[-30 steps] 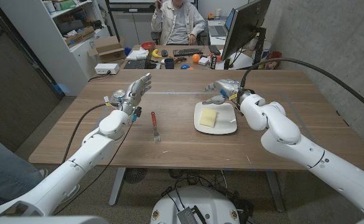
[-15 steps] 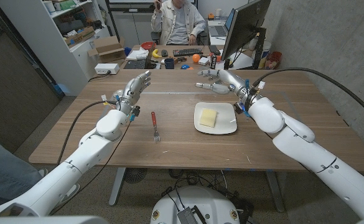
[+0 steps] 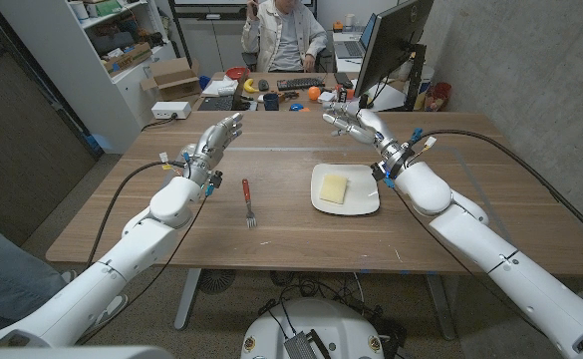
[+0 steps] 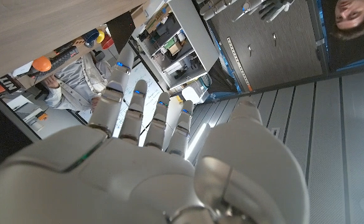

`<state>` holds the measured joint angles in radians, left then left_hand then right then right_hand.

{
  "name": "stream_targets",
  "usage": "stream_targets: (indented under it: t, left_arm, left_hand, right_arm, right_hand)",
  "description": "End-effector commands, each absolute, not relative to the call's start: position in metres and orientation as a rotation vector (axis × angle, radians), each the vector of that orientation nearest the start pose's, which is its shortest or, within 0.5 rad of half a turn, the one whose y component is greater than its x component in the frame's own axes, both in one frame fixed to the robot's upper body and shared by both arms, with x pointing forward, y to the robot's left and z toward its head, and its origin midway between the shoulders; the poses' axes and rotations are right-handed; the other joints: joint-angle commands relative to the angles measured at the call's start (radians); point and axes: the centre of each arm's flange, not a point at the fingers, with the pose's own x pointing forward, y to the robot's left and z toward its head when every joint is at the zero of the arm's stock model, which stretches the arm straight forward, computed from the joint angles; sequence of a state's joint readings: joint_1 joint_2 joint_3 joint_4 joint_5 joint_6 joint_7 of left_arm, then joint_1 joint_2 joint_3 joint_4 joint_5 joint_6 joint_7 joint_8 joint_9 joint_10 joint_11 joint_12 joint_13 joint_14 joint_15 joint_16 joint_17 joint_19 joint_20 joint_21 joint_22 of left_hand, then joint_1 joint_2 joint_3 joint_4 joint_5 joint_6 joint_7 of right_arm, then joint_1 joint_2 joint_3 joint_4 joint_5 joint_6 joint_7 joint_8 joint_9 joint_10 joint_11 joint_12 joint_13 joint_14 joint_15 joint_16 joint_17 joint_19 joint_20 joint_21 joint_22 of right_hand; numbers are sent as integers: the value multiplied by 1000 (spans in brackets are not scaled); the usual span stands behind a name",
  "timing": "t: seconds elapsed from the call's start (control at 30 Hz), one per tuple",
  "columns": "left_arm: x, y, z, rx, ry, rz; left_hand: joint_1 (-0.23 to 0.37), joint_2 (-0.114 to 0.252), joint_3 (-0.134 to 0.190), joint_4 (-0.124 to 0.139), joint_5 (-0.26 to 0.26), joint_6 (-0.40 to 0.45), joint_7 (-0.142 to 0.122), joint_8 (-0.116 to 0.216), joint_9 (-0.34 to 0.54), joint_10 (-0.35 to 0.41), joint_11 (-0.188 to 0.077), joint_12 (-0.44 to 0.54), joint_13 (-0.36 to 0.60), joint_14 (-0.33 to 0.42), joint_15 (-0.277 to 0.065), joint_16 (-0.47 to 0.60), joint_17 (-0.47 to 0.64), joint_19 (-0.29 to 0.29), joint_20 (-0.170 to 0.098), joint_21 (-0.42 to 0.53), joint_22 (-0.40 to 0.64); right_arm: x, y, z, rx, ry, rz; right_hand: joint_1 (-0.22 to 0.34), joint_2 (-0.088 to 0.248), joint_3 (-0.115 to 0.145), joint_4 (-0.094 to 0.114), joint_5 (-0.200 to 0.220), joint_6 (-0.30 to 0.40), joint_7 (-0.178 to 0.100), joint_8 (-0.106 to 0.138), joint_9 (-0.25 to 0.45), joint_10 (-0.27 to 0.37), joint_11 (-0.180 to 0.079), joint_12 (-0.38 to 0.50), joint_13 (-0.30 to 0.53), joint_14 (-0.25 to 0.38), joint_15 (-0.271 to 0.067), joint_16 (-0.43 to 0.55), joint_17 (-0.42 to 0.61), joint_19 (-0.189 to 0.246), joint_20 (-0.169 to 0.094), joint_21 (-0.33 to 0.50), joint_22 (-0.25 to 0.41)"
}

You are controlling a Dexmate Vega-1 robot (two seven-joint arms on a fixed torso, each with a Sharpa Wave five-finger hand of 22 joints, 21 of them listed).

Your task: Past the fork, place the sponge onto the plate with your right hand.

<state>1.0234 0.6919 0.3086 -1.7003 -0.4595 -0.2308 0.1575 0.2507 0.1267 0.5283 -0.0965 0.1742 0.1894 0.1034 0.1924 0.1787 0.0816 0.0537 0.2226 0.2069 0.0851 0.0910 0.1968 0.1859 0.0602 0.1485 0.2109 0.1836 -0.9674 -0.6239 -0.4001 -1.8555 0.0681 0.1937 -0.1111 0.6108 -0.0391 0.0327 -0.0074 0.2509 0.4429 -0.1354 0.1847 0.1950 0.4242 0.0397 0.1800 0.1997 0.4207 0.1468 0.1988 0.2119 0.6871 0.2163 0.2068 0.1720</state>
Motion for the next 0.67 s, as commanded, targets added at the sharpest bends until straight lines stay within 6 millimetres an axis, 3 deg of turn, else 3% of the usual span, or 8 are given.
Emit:
stream_targets:
  t: [0.03, 0.47, 0.57, 0.67]
  left_arm:
    - [565, 282, 5, 219, -736, -137]
    - [563, 272, 5, 234, -728, -124]
    - [564, 271, 3, 165, -720, -166]
    - [561, 271, 7, 223, -723, -115]
  left_hand:
    - [5, 6, 9, 2, 4, 4, 4, -1, 6, 5, 4, 2, 4, 0, 6, -2, 3, -3, 7, -3, 2]
    - [4, 2, 8, 1, 2, 1, 3, -2, 6, 1, 5, 0, 4, -12, 8, -7, 4, -12, 7, -7, 3]
    - [3, 0, 7, 1, 2, 0, 2, -3, 6, 0, 5, 0, 4, -13, 7, -7, 4, -14, 7, -7, 3]
    - [2, -1, 7, 1, 2, 1, 2, -2, 6, -1, 8, -1, 4, -14, 8, -7, 4, -17, 12, -8, 3]
  right_arm:
    - [548, -188, 37, -355, -919, 331]
    - [563, -208, 36, -298, -884, 372]
    - [564, -214, 33, -287, -874, 334]
    - [568, -218, 33, -279, -873, 342]
  right_hand:
    - [-14, 0, 0, 8, -7, -21, 4, -5, 2, -21, 3, -1, 2, -21, 9, -6, 4, 0, 1, -5, 3]
    - [-33, -1, -10, 17, -11, -52, 20, -7, 1, -38, 7, 3, 1, -49, 15, -8, 6, -17, 2, -14, 3]
    - [-23, -2, -8, 11, -10, -54, 22, -4, 1, -42, 10, 3, 1, -45, 19, -4, 5, -16, 0, -14, 3]
    - [-8, -4, -6, 2, -9, -56, 23, -1, 0, -57, 13, 1, 0, -44, 24, -2, 3, -10, -1, -12, 3]
